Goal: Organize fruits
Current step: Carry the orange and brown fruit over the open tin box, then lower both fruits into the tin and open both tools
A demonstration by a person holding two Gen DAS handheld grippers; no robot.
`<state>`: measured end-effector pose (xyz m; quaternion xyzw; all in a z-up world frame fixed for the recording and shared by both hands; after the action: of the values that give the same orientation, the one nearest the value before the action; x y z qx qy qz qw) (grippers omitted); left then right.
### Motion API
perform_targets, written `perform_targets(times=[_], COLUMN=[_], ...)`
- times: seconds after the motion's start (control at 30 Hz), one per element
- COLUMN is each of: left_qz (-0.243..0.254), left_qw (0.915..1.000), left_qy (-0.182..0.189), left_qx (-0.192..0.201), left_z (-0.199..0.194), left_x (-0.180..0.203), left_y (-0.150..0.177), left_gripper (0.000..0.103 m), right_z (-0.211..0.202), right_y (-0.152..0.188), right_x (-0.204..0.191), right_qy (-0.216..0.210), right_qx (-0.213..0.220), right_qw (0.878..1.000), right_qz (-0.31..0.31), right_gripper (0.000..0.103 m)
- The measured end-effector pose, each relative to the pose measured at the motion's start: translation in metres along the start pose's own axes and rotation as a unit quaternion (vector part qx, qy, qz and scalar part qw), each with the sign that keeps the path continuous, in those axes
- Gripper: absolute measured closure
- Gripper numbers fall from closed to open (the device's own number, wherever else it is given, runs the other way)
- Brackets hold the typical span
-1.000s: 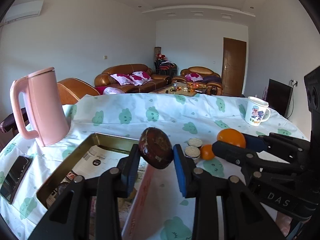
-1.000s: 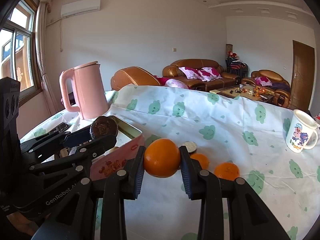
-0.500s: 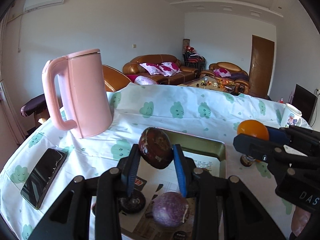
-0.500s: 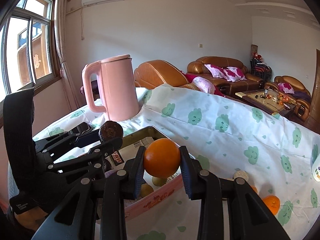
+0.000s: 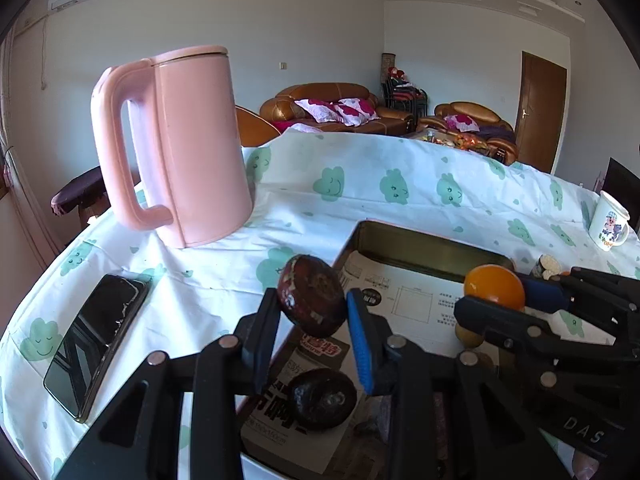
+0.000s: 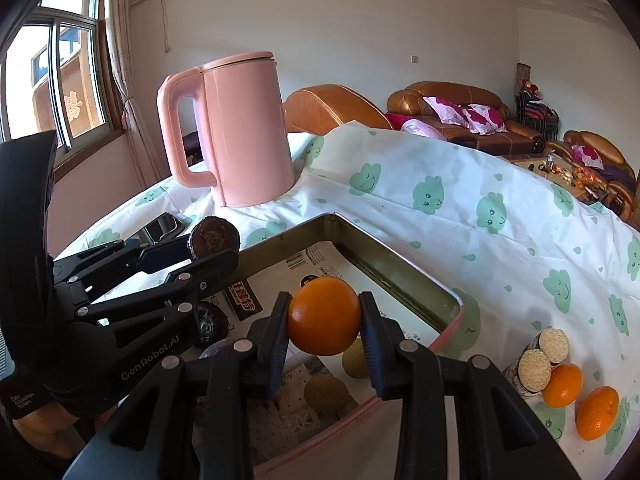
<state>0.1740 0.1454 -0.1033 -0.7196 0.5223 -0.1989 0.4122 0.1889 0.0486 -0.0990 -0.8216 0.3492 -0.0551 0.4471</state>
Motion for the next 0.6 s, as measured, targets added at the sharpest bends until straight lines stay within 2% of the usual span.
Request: perform_targets(times=[0.27,0.47,0.53,0.6], left_qz=[0.014,0.017,0.012,0.004], left_qw=[0.9999,0.9998,0.9998,0.9999], left_qy=[-0.006,-0.007,-0.002,-0.003], left_qx=[-0.001,-0.007,-0.012,-0.016], left_z=[0.002,0.002,0.002,0.000], left_x=[0.003,0.002,0.001,-0.003], left_y=[0.001,0.005,0.007,0.008], left_gripper=[0.068,0.067,0.064,0.052], right_z=[0.010,0.017,0.014,0.008], right_y=[0.007,0.015,0.015,0.015], right_x=[-0.002,-0.007,-0.007,-0.005], right_qy=[-0.003,-0.024,-0.019,-0.008], right_qx=[-0.015,-0.028,-0.025,-0.023], right_qw=[1.000,0.999,1.000,1.000], right_qz=[-0.002,0.007,0.003,0.004], right_gripper=[0.068,0.066,0.063,0.056])
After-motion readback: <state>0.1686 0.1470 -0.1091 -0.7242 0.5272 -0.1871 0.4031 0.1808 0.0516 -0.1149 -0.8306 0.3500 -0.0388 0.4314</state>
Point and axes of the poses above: each gripper's, at about its wrist camera, not at the fingertips, and z roughly the way its jaws point, x to its right, y to its underside, the point moved 8 cm from there along z, roughly the way its jaws point, and after that the axes turned 13 degrees about -y, right-handed, at the moved point
